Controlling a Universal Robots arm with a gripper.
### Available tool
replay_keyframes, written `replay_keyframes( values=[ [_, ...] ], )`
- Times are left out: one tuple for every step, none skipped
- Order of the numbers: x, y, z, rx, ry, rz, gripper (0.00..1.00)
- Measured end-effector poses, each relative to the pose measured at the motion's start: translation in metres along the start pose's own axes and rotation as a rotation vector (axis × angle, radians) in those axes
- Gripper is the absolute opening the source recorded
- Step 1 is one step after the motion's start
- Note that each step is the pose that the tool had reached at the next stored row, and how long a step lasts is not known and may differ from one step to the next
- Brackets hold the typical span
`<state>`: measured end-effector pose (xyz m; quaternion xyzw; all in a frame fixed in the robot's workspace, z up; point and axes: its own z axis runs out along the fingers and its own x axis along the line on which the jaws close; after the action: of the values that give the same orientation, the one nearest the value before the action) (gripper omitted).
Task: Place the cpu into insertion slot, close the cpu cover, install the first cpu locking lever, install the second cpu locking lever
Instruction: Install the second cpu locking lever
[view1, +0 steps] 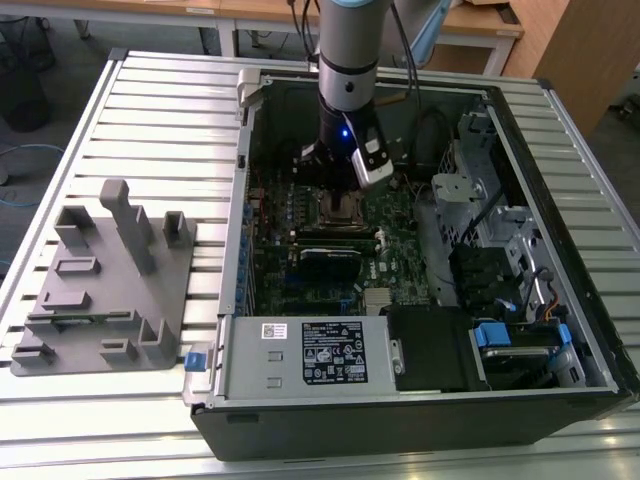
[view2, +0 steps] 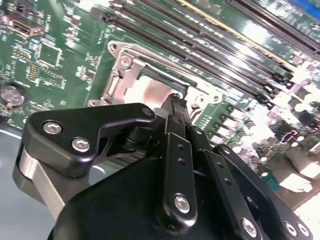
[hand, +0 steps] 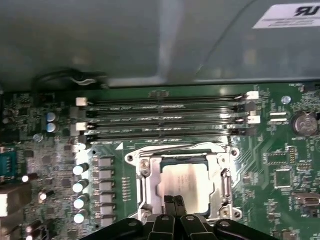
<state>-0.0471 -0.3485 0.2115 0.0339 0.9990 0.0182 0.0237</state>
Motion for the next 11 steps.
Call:
replay_keyframes(
  values=[
    [-0.0013,0.001,0.0002,0.0001,0.0001,0.0,0.11],
    [-0.0025,0.0021,0.0003,0.0001,0.0,0.0,0.11],
    [-0.0035,0.0033,0.0005,0.0,0.0,0.0,0.11],
    [-0.0045,0.0045,0.0006,0.0001,0.0001,0.0,0.11],
    [-0.0057,0.0055,0.0008,0.0001,0.0,0.0,0.11],
    [-0.007,0.006,0.001,0.0,0.0,0.0,0.11],
    [-0.0084,0.0062,0.0011,0.0,0.0,0.0,0.11],
    [-0.0094,0.0064,0.0012,0.0,0.0,0.0,0.11],
    [-0.0095,0.0065,0.0012,0.0001,0.0,0.0,0.11],
    [-0.0095,0.0066,0.0012,0.0,0.0,0.0,0.11],
    [-0.0095,0.0068,0.0012,0.0001,0.0,0.0,0.11]
  ],
)
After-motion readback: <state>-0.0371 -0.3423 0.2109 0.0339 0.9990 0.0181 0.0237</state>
